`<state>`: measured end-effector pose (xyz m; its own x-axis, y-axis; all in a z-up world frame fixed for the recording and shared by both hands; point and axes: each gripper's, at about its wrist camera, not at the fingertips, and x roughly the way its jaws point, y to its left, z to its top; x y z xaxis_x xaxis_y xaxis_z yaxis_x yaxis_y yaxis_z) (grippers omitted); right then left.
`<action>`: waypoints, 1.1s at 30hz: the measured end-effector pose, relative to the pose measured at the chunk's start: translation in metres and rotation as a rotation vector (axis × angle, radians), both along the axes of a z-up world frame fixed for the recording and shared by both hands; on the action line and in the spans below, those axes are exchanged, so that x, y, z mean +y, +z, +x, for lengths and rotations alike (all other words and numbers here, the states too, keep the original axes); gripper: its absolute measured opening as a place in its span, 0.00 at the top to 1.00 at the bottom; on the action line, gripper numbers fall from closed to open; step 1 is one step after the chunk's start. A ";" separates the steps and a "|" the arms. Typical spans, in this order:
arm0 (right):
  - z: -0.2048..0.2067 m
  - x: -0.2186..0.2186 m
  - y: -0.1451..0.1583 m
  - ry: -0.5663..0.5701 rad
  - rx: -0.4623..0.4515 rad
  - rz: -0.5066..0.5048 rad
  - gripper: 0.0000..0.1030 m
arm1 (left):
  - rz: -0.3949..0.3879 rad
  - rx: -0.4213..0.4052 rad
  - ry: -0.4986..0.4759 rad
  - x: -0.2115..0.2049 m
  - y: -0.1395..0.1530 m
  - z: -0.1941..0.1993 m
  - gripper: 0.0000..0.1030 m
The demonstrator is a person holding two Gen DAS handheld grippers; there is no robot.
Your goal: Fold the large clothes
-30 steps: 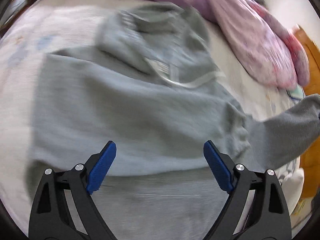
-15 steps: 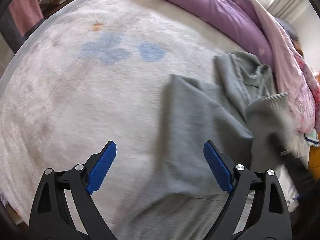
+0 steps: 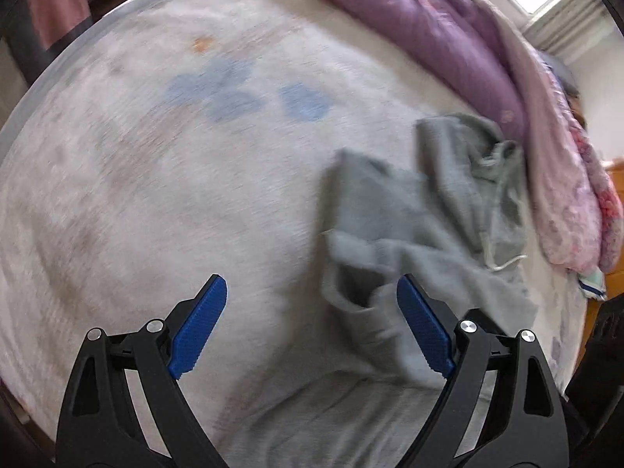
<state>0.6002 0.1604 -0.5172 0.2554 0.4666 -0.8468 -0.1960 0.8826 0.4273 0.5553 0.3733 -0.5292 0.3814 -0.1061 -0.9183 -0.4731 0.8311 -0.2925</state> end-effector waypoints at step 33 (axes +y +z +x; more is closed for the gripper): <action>0.300 -0.165 -0.092 -0.237 0.052 0.043 0.33 | 0.100 0.057 -0.280 -0.086 -0.101 0.322 0.39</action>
<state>0.8999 -0.0048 -0.6090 0.3187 0.4350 -0.8421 0.0376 0.8819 0.4699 0.8768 0.2875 -0.6304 0.2979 -0.1082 -0.9485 -0.2343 0.9549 -0.1825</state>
